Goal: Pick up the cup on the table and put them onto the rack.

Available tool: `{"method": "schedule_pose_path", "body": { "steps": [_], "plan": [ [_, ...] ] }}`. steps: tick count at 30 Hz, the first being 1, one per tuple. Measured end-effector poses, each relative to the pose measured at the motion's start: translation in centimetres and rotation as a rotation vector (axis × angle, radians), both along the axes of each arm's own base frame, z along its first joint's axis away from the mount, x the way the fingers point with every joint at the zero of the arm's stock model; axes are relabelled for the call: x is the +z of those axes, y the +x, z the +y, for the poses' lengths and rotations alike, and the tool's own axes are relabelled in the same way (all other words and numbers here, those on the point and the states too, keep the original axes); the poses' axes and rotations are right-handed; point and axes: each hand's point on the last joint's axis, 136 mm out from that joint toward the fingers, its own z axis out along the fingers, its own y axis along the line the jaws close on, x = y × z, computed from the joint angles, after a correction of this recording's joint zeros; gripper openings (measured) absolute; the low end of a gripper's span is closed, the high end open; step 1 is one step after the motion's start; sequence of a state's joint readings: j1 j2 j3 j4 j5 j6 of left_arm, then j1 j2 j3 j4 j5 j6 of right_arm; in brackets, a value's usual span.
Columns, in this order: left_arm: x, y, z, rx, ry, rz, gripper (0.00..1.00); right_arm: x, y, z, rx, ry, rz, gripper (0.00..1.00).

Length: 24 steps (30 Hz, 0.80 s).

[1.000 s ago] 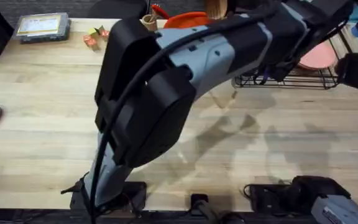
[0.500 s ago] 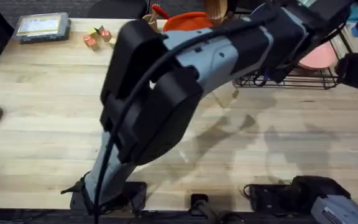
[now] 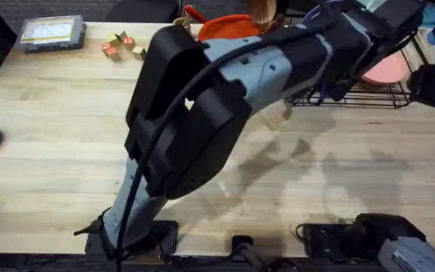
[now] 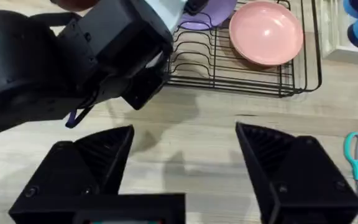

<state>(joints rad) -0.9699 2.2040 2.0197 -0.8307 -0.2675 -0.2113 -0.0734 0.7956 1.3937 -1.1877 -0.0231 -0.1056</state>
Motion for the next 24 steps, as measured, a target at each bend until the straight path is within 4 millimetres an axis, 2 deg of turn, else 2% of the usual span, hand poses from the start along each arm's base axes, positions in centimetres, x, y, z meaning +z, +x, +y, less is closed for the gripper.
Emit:
{"method": "schedule_pose_path", "body": {
  "steps": [24],
  "plan": [
    [0.12, 0.51, 0.43, 0.014, 0.014, -0.019, 0.386, 0.0, 0.01, 0.0, 0.0, 0.0, 0.0, 0.994]
  ]
}}
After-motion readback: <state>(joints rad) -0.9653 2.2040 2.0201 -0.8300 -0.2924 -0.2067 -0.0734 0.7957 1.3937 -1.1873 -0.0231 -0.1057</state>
